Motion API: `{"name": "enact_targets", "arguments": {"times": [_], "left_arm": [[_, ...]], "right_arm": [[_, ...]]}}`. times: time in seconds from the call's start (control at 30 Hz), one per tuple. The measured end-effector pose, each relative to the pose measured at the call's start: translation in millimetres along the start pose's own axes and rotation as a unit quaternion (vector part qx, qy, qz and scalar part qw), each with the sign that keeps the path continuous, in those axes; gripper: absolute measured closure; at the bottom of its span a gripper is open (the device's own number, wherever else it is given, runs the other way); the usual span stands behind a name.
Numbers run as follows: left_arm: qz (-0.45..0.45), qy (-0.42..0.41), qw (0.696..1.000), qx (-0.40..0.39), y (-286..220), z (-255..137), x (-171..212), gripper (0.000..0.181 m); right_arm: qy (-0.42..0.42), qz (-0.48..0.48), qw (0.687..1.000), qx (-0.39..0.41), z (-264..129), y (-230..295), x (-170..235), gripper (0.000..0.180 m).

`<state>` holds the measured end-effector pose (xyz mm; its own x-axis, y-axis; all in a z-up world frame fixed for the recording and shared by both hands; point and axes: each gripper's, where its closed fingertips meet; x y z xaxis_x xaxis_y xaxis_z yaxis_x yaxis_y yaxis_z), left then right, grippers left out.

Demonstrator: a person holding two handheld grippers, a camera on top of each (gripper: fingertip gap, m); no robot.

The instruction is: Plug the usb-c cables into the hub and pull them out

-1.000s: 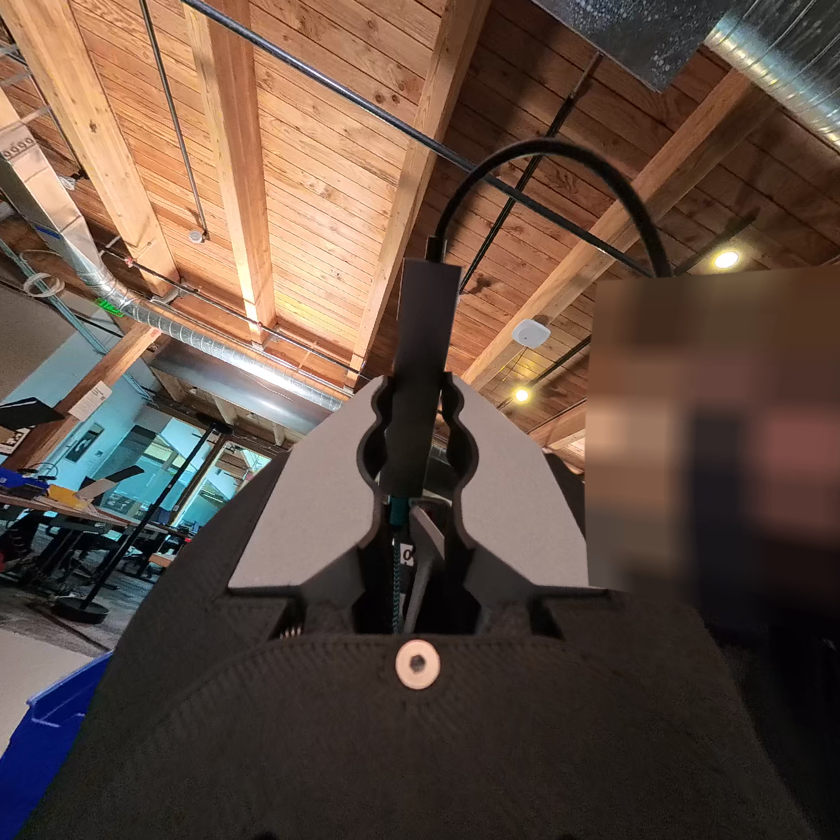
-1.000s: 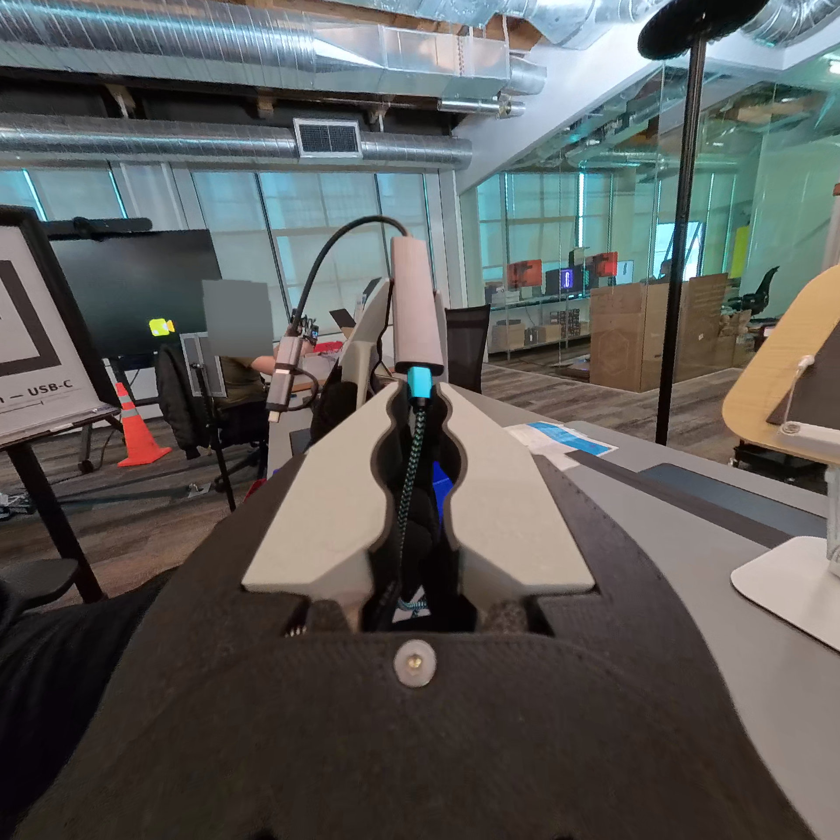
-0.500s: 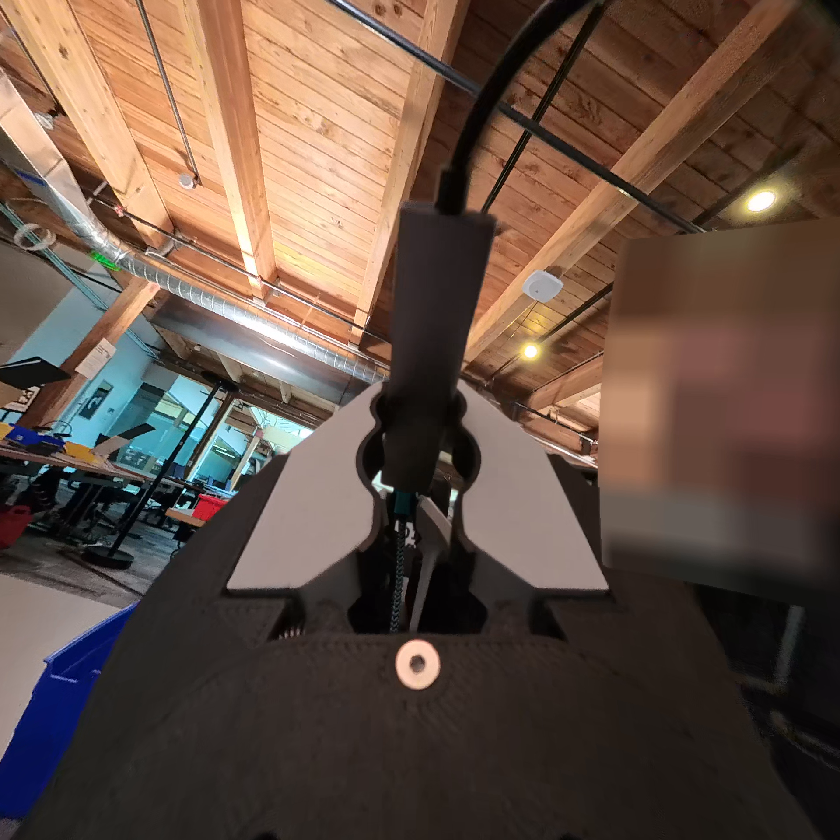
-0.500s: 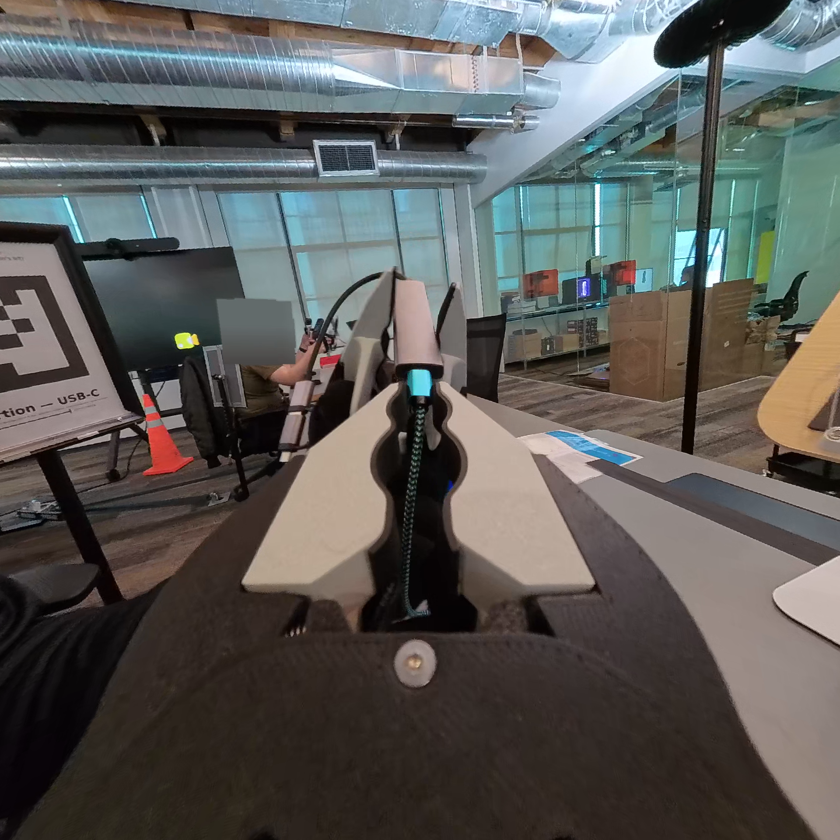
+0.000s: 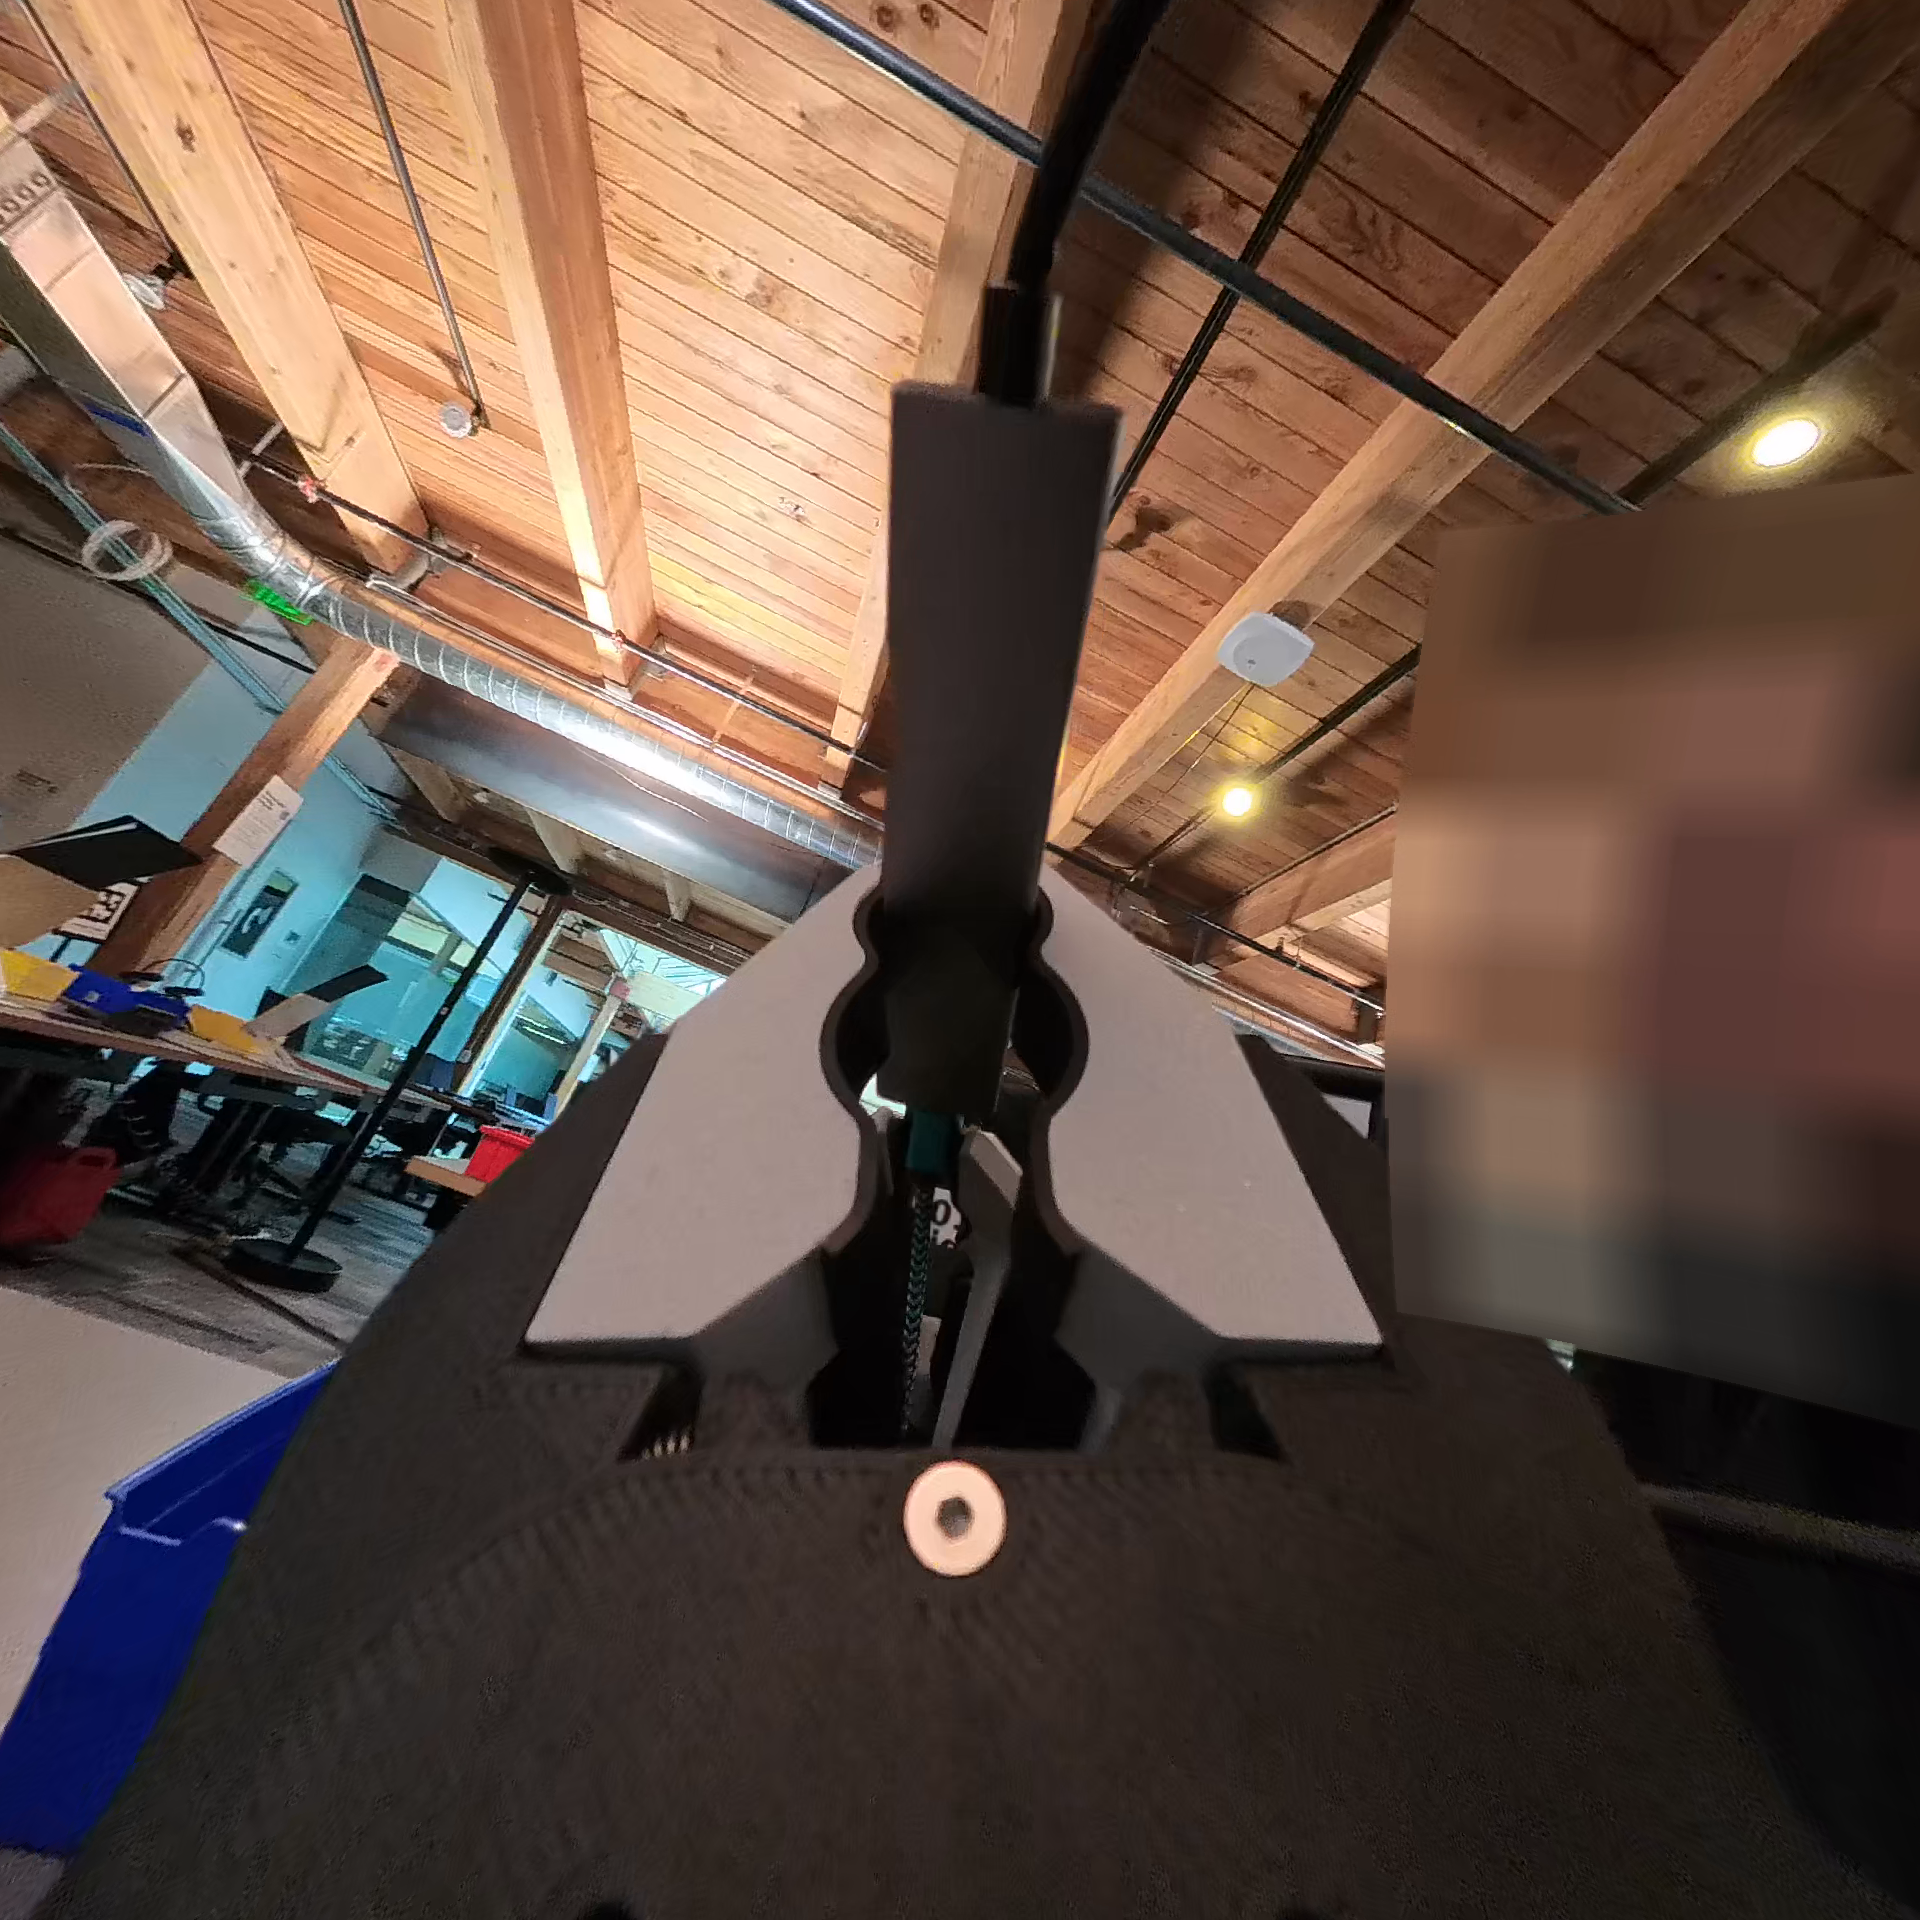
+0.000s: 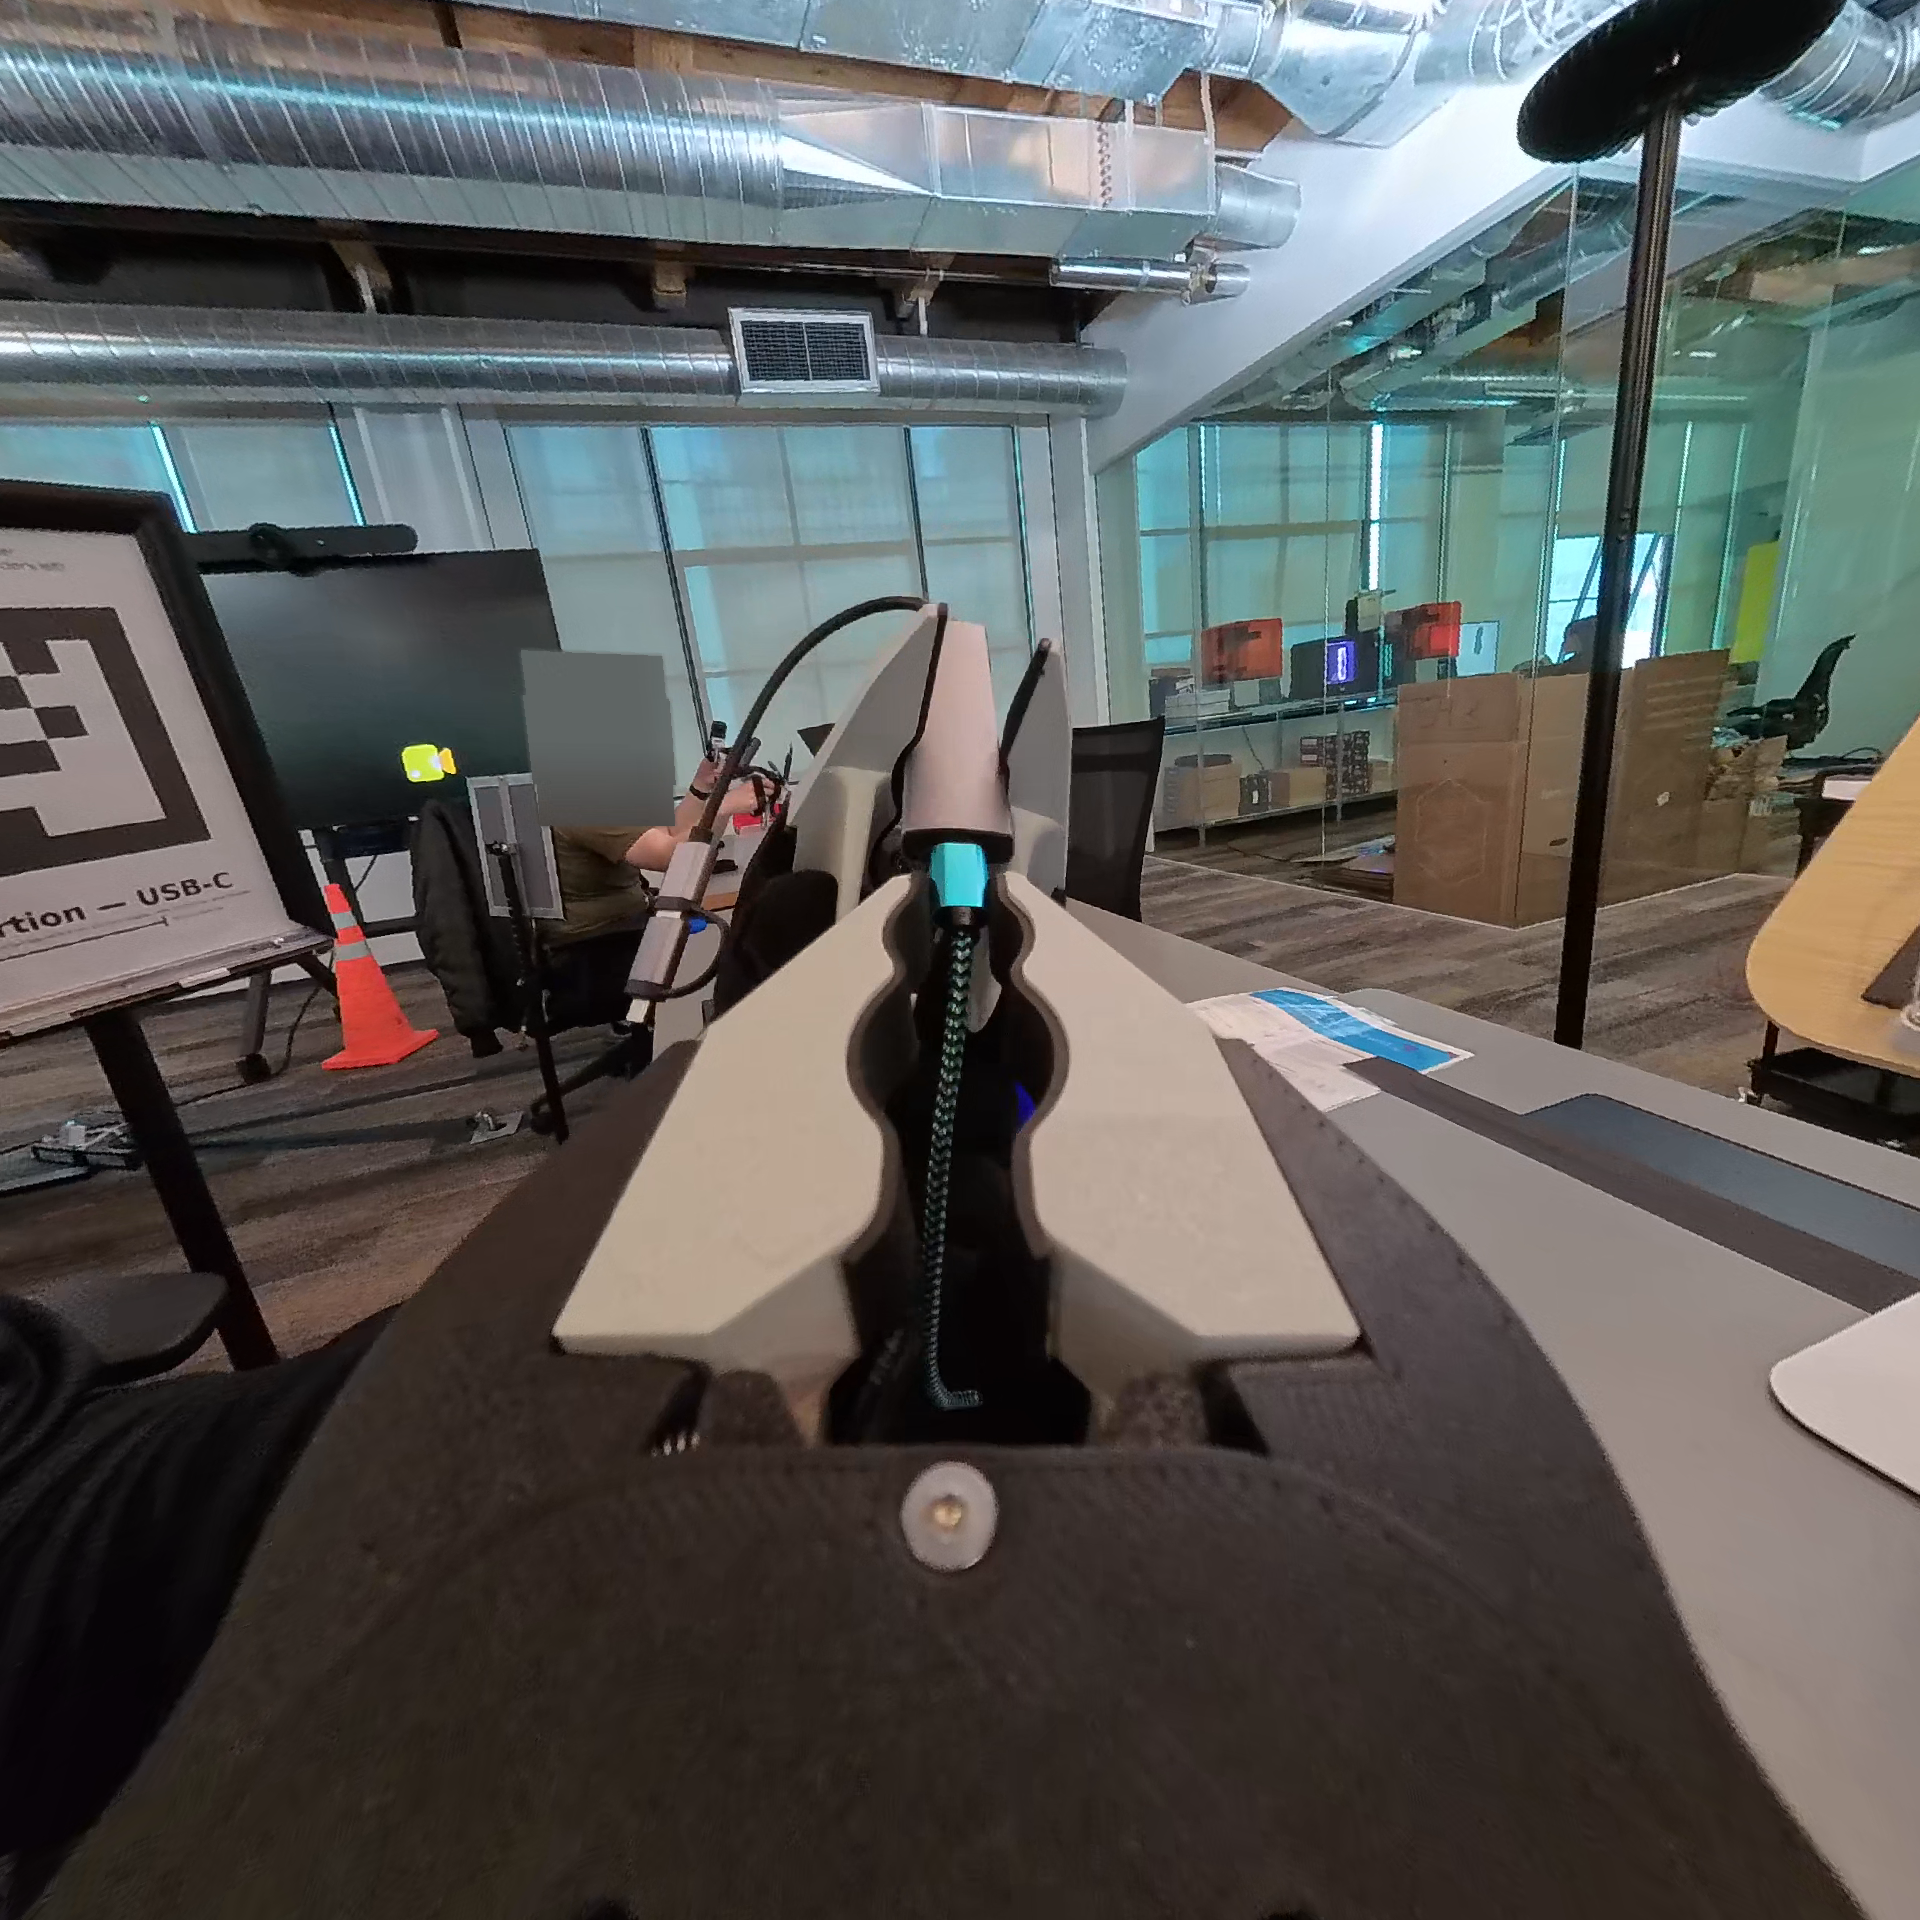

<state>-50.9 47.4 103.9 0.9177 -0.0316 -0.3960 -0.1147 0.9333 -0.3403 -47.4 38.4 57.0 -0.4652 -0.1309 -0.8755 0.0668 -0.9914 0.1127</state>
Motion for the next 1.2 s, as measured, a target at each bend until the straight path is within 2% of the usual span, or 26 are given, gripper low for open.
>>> {"name": "enact_targets", "arguments": {"times": [0.43, 0.63, 0.73, 0.8, 0.93, 1.0, 1.13, 1.2], "left_arm": [[-0.006, -0.023, 1.0, -0.007, -3, -2, -4, 0.162], [0.008, 0.003, 0.999, -0.031, 9, -10, -6, 0.163], [0.046, 0.056, 0.996, -0.061, 20, -15, -1, 0.163], [0.079, 0.092, 0.987, -0.101, 33, -21, 2, 0.163], [0.186, 0.209, 0.937, -0.211, 74, -44, 17, 0.164], [0.259, 0.271, 0.891, -0.257, 95, -60, 25, 0.164], [0.365, 0.365, 0.804, -0.295, 124, -84, 44, 0.164], [0.428, 0.409, 0.74, -0.319, 142, -100, 44, 0.164]], "right_arm": [[0.034, -0.011, 0.999, 0.014, 6, 5, 4, 0.172], [0.063, -0.037, 0.997, 0.013, 7, 0, 15, 0.171], [0.09, -0.027, 0.995, 0.015, 1, -11, 22, 0.148], [0.105, -0.052, 0.992, 0.039, -7, -26, 23, 0.144], [0.125, -0.102, 0.984, 0.077, -20, -46, 13, 0.144], [0.137, -0.113, 0.98, 0.087, -22, -50, 13, 0.143], [0.152, -0.11, 0.977, 0.103, -26, -58, 19, 0.143], [0.146, -0.108, 0.974, 0.138, -35, -71, 15, 0.148]]}}
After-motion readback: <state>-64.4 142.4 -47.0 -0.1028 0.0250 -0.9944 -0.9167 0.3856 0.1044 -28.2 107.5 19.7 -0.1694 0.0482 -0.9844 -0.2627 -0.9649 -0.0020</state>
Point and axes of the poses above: each gripper's, where its closed fingertips meet, z out along the fingers, x out of its underside, y = z × x across the jaws, and after that the axes turned 11 degrees about -y, right-handed
